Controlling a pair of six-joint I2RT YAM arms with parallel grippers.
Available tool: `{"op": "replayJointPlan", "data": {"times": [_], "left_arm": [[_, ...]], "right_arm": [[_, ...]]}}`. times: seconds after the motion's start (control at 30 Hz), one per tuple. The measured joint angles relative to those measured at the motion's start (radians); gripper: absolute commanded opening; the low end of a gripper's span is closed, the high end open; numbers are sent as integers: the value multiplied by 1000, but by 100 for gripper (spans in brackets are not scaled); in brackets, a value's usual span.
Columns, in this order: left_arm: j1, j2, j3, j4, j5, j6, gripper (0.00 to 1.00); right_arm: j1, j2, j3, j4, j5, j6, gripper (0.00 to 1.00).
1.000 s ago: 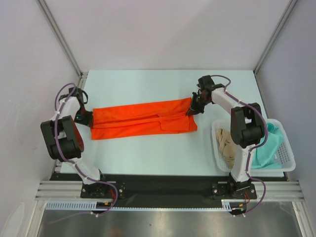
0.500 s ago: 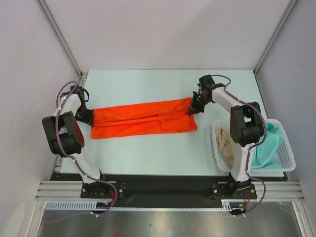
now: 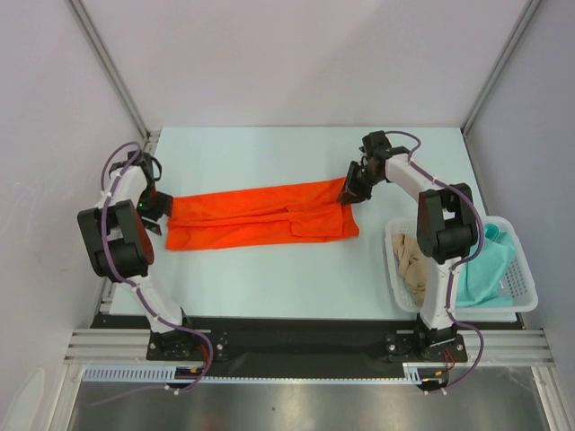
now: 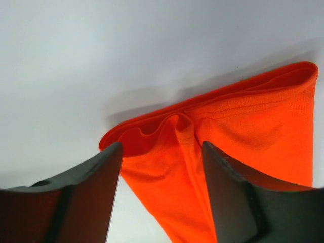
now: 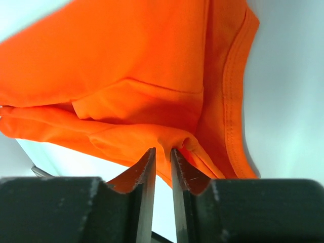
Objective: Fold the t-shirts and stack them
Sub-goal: Fold the tshirt
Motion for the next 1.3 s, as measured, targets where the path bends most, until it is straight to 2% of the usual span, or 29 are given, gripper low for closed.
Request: {"op": "replayJointPlan", "data": {"times": [0.07, 0.13, 0.3, 0.37, 0.4, 0.43, 0.47, 0.53, 0.63, 0.8, 1.3], "left_arm": [[0, 0, 23, -15, -16, 9, 74], [-3, -1, 50, -28, -44, 27, 80], [-64, -34, 93, -34, -121, 112, 75], [-108, -70, 76, -10, -119, 159, 68], [-134, -101, 48, 17, -102, 186, 59], [-156, -138, 6, 51, -79, 213, 55], [-177, -183, -51, 100, -43, 244, 46], [-197, -252, -153, 168, 56, 291, 38], [-195, -271, -244, 233, 180, 356, 36], [-193, -182, -262, 277, 283, 432, 34], [-156, -39, -246, 273, 343, 503, 32]], "right_arm": [[-2, 3, 20, -9, 6, -2, 31], [-3, 6, 48, -27, 23, -10, 37], [-5, 16, 144, -96, 104, -61, 45], [-5, 12, 163, -112, 137, -84, 46], [-3, 8, 162, -117, 151, -94, 46], [0, 3, 159, -124, 159, -101, 46], [3, -7, 145, -121, 167, -107, 46], [13, -41, 97, -119, 172, -113, 46], [44, -98, 18, -114, 166, -113, 44], [107, -127, -51, -98, 154, -109, 37], [98, -106, -74, -60, 172, -124, 39]]}}
